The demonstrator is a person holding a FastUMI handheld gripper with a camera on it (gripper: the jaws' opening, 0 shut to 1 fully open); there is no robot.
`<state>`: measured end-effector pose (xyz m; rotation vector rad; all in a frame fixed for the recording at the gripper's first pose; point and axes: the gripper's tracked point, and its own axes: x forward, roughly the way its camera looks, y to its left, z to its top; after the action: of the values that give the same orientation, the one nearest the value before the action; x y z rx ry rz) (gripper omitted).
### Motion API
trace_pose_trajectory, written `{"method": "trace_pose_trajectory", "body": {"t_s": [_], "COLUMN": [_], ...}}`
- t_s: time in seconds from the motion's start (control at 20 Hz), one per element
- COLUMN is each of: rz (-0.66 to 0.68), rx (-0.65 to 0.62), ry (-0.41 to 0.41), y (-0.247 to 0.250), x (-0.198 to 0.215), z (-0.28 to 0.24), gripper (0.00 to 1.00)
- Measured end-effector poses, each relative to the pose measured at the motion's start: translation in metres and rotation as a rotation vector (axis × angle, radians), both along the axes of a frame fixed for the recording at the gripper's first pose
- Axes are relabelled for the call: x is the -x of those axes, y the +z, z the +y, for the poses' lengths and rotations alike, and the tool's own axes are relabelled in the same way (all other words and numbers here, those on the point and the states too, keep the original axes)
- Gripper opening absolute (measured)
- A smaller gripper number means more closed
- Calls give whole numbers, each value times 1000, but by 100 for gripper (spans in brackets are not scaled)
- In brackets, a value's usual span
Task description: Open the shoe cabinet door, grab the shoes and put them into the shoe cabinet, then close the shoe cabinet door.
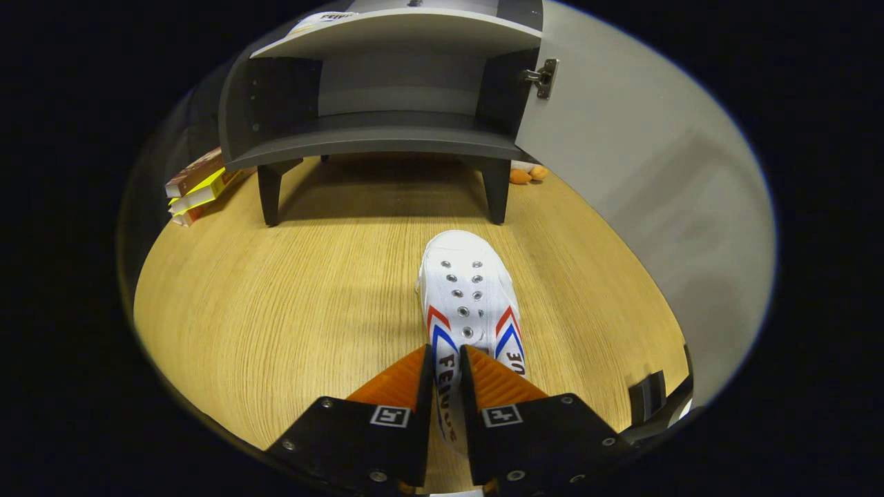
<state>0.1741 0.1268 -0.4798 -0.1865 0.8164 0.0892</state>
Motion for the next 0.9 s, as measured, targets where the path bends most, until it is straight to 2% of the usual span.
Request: {"method": "trace_pose_trajectory", "body": {"t_s": [0.1,0.3,0.6,0.9], "rz": [6,-17,-56,-123], "rx": [-28,-13,-80,-102], "ry": [13,25,6,29], "y": [-1,8,41,97], "x": [0,0,6,14], "z": [1,-1,5,17], "gripper": [13,0,0,0]}}
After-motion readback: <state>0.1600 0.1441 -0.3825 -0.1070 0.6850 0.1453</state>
